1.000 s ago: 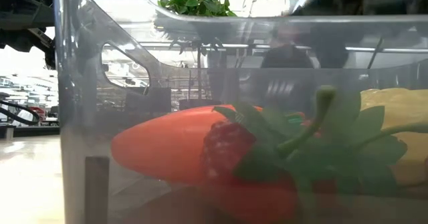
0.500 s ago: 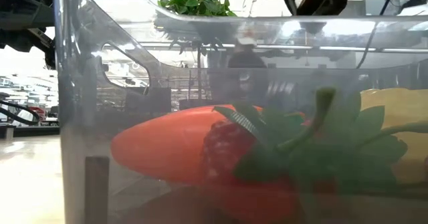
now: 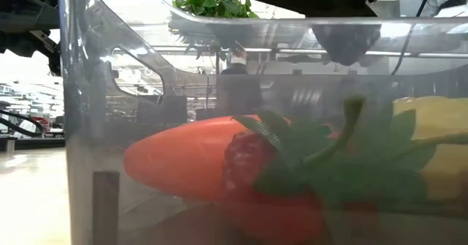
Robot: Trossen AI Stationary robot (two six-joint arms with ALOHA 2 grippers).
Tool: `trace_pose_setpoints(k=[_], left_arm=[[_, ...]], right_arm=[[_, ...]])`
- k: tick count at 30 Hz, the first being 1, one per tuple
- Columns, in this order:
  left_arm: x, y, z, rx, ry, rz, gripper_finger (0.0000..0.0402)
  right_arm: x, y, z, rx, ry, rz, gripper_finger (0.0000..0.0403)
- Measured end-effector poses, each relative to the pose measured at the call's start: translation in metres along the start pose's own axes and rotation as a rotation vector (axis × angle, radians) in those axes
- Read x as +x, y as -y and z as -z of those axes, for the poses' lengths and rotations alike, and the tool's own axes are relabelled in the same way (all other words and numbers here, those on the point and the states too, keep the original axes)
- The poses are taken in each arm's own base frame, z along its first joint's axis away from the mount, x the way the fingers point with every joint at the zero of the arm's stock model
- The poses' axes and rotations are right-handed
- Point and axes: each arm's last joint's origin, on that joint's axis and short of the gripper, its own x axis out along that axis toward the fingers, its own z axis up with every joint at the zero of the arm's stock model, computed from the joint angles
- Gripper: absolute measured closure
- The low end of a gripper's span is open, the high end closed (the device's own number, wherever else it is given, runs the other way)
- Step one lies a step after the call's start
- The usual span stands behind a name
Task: Pick and placing Produce into tupperware
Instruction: Put the blackberry into the black bin
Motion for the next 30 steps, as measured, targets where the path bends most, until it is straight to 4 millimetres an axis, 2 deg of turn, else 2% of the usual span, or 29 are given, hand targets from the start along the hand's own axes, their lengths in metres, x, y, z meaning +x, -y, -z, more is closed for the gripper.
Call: trace_pose_setpoints(k=[4, 12, 19, 30], left_arm=[[0.000, -0.001, 0.000, 0.000, 0.005, -0.018, 0.0092], [0.000, -0.001, 0.000, 0.000, 0.006, -0.025, 0.0092], [0.000, -0.001, 0.000, 0.002, 0.003, -0.027, 0.0092], [0.000, -0.002, 0.001, 0.000, -0.003, -0.044, 0.0092]], right_arm=[[-0.002, 0.002, -0.010, -0.058, 0.017, 0.006, 0.0176], [-0.015, 0.020, -0.050, -0.192, 0.005, 0.074, 0.0174], [-0.025, 0.053, -0.085, -0.194, -0.019, 0.184, 0.0160], [-0.018, 0.121, -0.108, -0.161, -0.065, 0.392, 0.0068]])
